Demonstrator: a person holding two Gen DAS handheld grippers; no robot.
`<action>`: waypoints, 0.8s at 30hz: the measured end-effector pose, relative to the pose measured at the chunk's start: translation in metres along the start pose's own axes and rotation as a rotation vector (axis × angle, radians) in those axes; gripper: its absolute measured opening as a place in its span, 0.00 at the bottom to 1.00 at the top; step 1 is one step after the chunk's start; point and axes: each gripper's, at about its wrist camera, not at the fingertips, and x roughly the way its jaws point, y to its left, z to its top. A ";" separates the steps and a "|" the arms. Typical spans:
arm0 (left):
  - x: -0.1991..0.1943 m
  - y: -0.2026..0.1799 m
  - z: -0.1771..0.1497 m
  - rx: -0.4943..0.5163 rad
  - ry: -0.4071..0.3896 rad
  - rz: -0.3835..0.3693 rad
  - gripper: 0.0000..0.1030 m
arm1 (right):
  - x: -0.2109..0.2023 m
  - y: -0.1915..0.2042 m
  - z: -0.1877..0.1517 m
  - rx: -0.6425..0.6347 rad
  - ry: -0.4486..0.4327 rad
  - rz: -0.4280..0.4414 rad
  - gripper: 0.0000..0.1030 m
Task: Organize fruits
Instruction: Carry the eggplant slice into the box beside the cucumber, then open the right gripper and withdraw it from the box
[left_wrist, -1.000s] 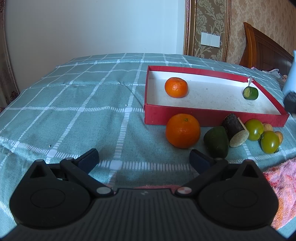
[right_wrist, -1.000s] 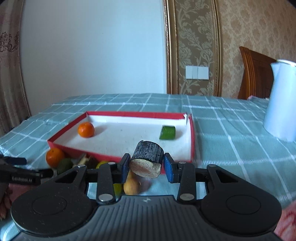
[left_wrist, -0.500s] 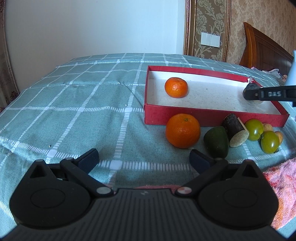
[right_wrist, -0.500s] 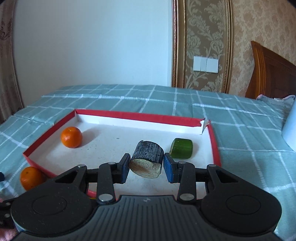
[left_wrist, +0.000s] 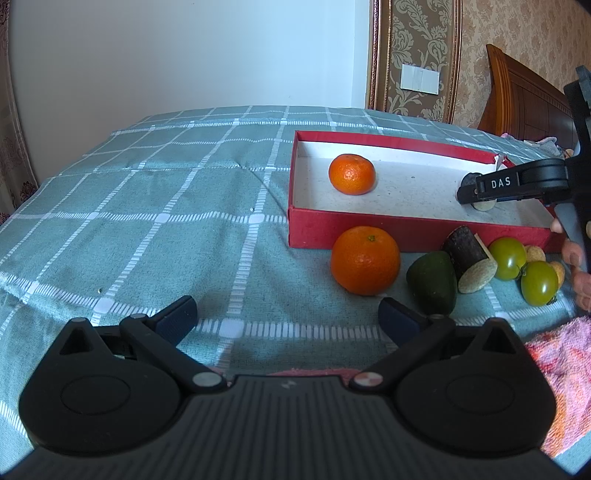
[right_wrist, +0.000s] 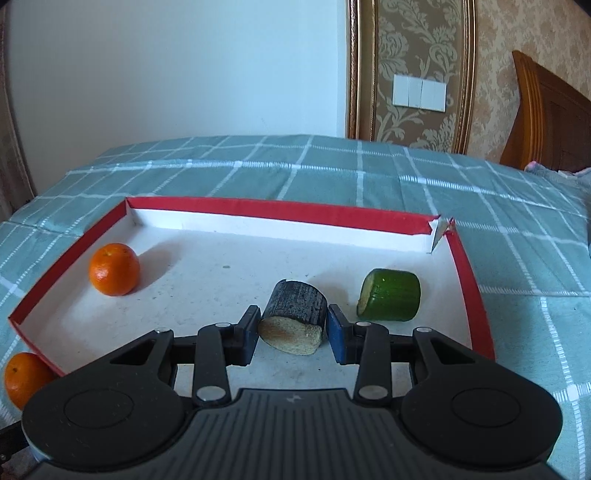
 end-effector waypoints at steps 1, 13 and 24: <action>0.000 0.000 0.000 0.000 0.000 0.000 1.00 | 0.000 0.000 0.000 -0.001 0.002 0.000 0.36; 0.000 0.000 0.000 0.000 0.000 0.000 1.00 | -0.001 -0.005 0.000 0.027 0.003 0.011 0.38; 0.000 0.000 0.000 0.000 0.000 0.000 1.00 | -0.008 -0.009 -0.004 0.047 -0.004 -0.002 0.54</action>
